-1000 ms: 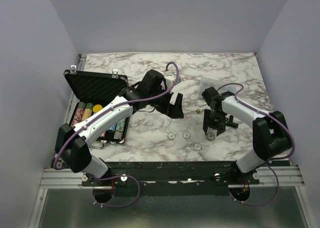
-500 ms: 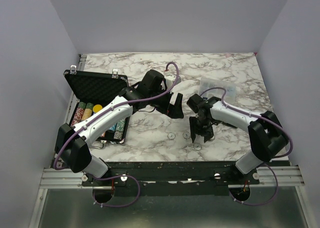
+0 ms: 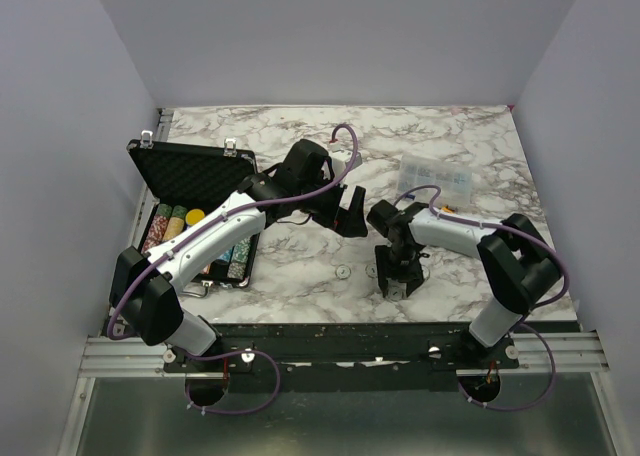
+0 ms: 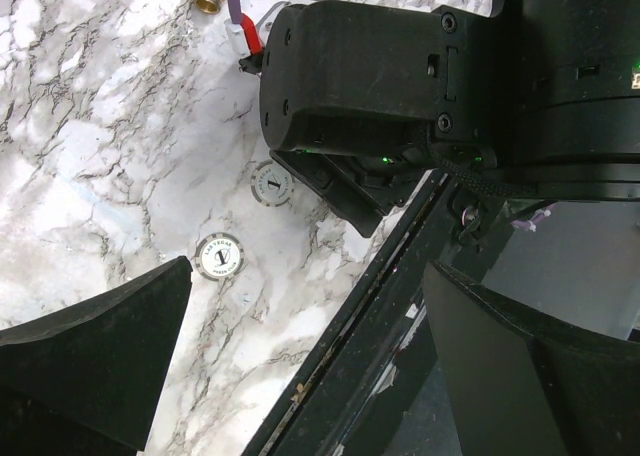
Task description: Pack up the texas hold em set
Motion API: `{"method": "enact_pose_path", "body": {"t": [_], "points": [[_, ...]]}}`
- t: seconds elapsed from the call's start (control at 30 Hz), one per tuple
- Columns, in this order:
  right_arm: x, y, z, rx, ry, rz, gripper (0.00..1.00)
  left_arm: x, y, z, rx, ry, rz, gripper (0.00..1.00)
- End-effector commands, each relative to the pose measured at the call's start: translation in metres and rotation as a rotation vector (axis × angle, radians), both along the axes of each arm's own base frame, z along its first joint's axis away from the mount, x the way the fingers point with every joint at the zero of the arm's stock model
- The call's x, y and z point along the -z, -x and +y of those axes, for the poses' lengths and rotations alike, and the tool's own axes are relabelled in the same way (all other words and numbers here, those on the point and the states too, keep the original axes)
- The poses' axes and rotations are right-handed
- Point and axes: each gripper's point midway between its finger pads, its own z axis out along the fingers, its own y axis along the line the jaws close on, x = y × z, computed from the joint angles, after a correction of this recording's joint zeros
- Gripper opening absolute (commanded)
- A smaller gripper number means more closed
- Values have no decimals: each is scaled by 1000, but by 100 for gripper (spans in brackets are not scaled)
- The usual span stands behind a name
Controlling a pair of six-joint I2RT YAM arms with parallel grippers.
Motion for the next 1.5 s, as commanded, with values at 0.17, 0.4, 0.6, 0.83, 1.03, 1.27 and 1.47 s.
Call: {"method": "enact_pose_path", "body": {"t": [0.17,0.4,0.6,0.83,1.03,1.27,1.47], "points": [[13,-16,1,21,39,-55,57,-1,1,1,5,1,-12,99],[6,-27,-2,27,66,-113,45,-1,1,0,6,1,-12,99],[-11,-35,-3,31,70,-163,33,-2,2,0,8,6,-11,99],[-41,-50,-28,92,125,-242,30,-2,2,-1,10,8,-9,99],[-47,-59,-68,226,111,-240,31,-3,3,-1,12,12,-7,98],[-42,-60,-80,250,114,-208,32,-3,2,0,9,10,-11,99],[-32,-51,-80,245,115,-166,34,-2,2,-1,11,9,-8,98]]}}
